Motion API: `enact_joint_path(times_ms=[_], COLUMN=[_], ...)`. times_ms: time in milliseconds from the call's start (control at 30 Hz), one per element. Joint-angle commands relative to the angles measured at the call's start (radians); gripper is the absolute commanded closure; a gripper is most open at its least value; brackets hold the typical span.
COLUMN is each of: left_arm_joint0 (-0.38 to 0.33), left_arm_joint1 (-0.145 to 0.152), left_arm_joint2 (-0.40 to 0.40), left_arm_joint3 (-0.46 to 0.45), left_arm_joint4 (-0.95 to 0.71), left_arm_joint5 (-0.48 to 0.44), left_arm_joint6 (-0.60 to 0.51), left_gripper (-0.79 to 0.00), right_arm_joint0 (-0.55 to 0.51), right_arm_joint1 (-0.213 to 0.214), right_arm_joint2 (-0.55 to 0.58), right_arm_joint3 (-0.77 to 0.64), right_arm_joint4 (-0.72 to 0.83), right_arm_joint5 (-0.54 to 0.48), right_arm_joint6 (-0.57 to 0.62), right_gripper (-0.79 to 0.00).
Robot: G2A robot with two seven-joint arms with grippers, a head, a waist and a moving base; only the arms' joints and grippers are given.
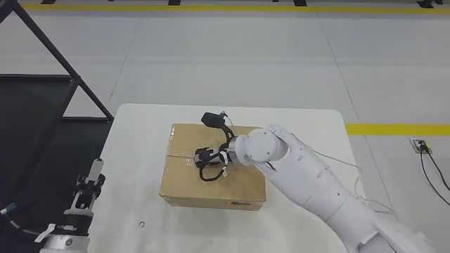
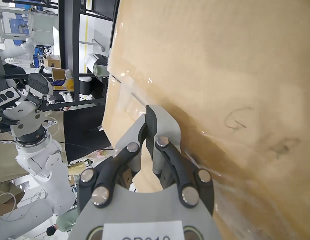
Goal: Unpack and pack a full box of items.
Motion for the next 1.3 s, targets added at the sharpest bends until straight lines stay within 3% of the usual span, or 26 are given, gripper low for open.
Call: enact_joint_path(times_ms=[0, 600, 867, 1033, 1267], left_arm_joint0=[0.011, 0.104, 0.103, 0.094, 0.048], left_arm_joint1=[0.000, -0.005, -0.005, -0.003, 0.002], left_arm_joint2=[-0.009, -0.086, -0.107, -0.104, -0.086], left_arm_joint3=[-0.005, -0.010, 0.013, 0.017, 0.019], left_arm_joint4=[-0.007, -0.082, -0.115, -0.116, -0.093], left_arm_joint5=[-0.006, -0.084, -0.111, -0.119, -0.108], left_arm_joint6=[0.003, 0.014, -0.011, -0.039, -0.087], left_gripper=[-0.785, -0.785, -0.785, -0.785, -0.785], right_arm_joint0=[0.009, 0.084, 0.109, 0.125, 0.119], right_arm_joint1=[-0.018, -0.186, -0.244, -0.250, -0.217], right_arm_joint2=[-0.013, -0.078, -0.085, -0.049, 0.026], right_arm_joint3=[0.022, 0.227, 0.327, 0.384, 0.396], right_arm_joint4=[0.011, 0.083, 0.085, 0.110, 0.134], right_arm_joint5=[-0.009, -0.104, -0.116, -0.151, -0.198], right_arm_joint6=[-0.009, -0.095, -0.109, -0.075, 0.012], right_gripper=[0.000, 0.000, 0.000, 0.000, 0.000])
